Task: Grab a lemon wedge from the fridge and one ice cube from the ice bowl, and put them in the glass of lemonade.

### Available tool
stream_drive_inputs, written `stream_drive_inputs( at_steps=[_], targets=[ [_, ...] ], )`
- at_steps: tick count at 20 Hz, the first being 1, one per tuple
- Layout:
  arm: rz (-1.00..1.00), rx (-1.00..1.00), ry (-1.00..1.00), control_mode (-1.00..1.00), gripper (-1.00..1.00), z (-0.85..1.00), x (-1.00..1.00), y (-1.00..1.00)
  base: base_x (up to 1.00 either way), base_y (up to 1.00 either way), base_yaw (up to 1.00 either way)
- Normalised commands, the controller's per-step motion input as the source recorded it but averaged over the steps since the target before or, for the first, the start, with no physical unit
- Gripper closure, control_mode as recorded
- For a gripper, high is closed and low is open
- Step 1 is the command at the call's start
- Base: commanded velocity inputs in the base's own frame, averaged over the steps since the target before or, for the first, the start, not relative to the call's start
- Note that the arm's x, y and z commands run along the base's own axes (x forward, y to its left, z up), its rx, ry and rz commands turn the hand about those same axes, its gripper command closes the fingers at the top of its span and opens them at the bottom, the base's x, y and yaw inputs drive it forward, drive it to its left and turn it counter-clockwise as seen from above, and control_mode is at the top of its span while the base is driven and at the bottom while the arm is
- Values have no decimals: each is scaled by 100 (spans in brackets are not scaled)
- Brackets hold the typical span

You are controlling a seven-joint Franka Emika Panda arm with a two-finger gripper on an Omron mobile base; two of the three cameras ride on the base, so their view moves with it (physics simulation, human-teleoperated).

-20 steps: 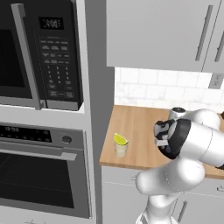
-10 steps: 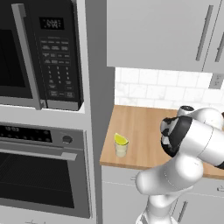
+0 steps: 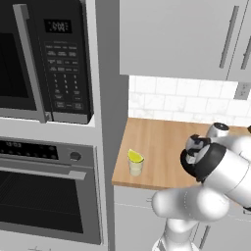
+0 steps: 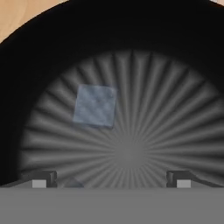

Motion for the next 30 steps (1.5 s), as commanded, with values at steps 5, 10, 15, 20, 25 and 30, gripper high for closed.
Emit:
stream_drive_inputs(
  at_steps=[5,10,15,20,25,30],
  targets=[
    [0,0,-2,-100,-100,0,-1,-4,0,0,0],
    [0,0,0,-100,-100,0,1,-19,0,0,0],
    [9,0,0,-100,-100,44,-8,-4,0,0,0],
    [16,0,4,-100,-100,29,-2,13,0,0,0],
    [18,0,17,-100,-100,-19,-2,2,0,0,0],
    [5,0,2,-100,-100,-34,0,-9,0,0,0]
  ],
)
